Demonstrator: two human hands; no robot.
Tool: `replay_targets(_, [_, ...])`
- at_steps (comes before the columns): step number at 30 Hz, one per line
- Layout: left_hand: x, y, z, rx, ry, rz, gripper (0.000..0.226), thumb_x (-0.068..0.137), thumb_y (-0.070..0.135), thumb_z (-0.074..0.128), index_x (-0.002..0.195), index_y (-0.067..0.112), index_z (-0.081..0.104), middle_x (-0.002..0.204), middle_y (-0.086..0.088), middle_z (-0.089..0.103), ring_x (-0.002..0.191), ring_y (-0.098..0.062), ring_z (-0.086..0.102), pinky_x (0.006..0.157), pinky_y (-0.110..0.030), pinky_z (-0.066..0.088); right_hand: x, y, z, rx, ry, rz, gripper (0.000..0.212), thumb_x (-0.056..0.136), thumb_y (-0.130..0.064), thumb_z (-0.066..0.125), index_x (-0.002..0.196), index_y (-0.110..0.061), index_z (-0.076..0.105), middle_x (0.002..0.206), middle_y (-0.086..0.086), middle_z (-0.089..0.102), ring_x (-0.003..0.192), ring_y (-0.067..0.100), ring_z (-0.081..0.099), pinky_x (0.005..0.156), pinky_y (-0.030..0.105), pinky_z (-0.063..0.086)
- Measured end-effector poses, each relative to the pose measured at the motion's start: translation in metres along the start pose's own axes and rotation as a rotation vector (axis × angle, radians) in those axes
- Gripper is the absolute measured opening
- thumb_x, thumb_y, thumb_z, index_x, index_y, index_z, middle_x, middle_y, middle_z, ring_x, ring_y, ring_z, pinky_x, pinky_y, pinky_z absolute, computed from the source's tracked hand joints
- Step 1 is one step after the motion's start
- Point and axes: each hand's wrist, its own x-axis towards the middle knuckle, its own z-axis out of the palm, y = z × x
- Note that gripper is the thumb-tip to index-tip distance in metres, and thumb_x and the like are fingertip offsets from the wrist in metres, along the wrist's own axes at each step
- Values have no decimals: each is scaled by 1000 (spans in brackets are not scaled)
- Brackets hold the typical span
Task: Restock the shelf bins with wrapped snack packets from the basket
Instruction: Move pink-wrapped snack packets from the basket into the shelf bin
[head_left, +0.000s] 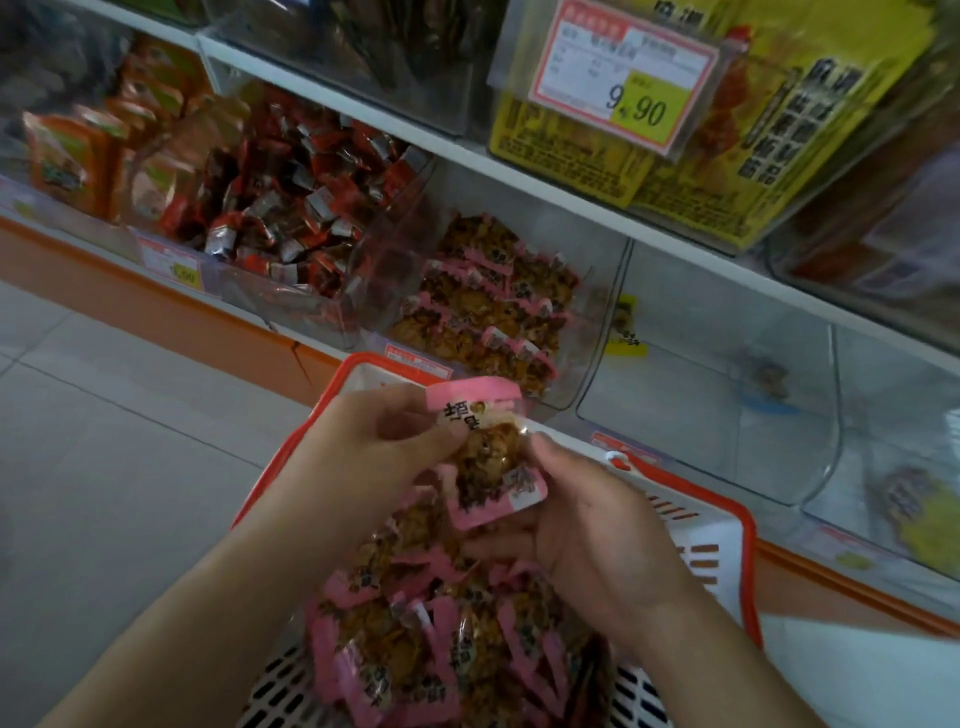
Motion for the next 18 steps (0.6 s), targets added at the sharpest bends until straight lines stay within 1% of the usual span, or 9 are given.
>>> replay_targets(2, [6, 6, -1, -46, -24, 16, 10, 91, 30, 77, 89, 20, 78, 86, -5, 78, 84, -26, 75, 93, -54, 59, 6, -1, -8, -184, 48, -68, 30, 95, -23, 74, 124, -16, 78, 121, 18, 77, 111, 40, 74, 100, 60, 57])
replay_targets(4, [11, 11, -4, -85, -45, 4, 6, 89, 24, 78, 87, 19, 79, 89, -7, 78, 86, -28, 76, 93, -54, 59, 11, -5, -12, -381, 145, -142, 33, 88, -21, 81, 121, -25, 78, 117, 8, 80, 111, 32, 76, 101, 53, 57])
replay_targets(5, [13, 13, -5, -91, -76, -11, 3, 88, 22, 78, 88, 20, 80, 90, -8, 79, 88, -29, 76, 93, -55, 59, 13, -8, -15, -412, 213, -188, 29, 91, -19, 81, 118, -25, 78, 113, 5, 80, 107, 28, 77, 97, 47, 60])
replay_targets(7, [16, 12, -2, -29, -181, -27, 6, 83, 24, 82, 89, 22, 81, 91, -7, 79, 90, -32, 75, 93, -55, 59, 16, -17, -20, -341, 317, -275, 21, 96, -9, 76, 112, -21, 77, 104, 10, 81, 95, 29, 79, 85, 39, 63])
replay_targets(10, [16, 6, 15, 11, -306, -94, 32, 68, 39, 92, 88, 18, 81, 87, -10, 79, 86, -35, 75, 89, -57, 61, 22, -22, -24, -289, 382, -349, 16, 97, -9, 74, 108, -21, 75, 98, 19, 78, 81, 36, 75, 77, 46, 64])
replay_targets(11, [17, 4, 22, -10, -332, -111, 32, 67, 36, 94, 89, 17, 81, 86, -11, 79, 82, -32, 75, 84, -53, 62, 24, -22, -24, -316, 392, -359, 14, 97, -12, 75, 109, -21, 75, 97, 17, 79, 83, 35, 75, 78, 47, 64])
replay_targets(13, [17, 0, 35, -23, -357, -98, 20, 76, 23, 91, 94, 19, 82, 88, -7, 80, 80, -24, 77, 78, -41, 62, 24, -21, -22, -397, 416, -359, 14, 97, -20, 76, 110, -21, 73, 98, 11, 81, 91, 30, 78, 83, 45, 65])
replay_targets(16, [19, -4, 42, -37, -289, -75, 16, 81, 17, 88, 95, 24, 83, 90, -2, 81, 85, -20, 78, 84, -39, 61, 21, -20, -24, -413, 390, -306, 18, 96, -26, 77, 113, -23, 72, 102, 7, 81, 97, 26, 78, 89, 45, 65])
replay_targets(18, [19, -3, 42, -43, -236, -60, 15, 83, 14, 85, 94, 23, 82, 85, 0, 80, 79, -16, 77, 76, -35, 60, 19, -16, -26, -509, 371, -267, 21, 93, -28, 81, 113, -27, 73, 107, 1, 79, 103, 19, 76, 96, 46, 62])
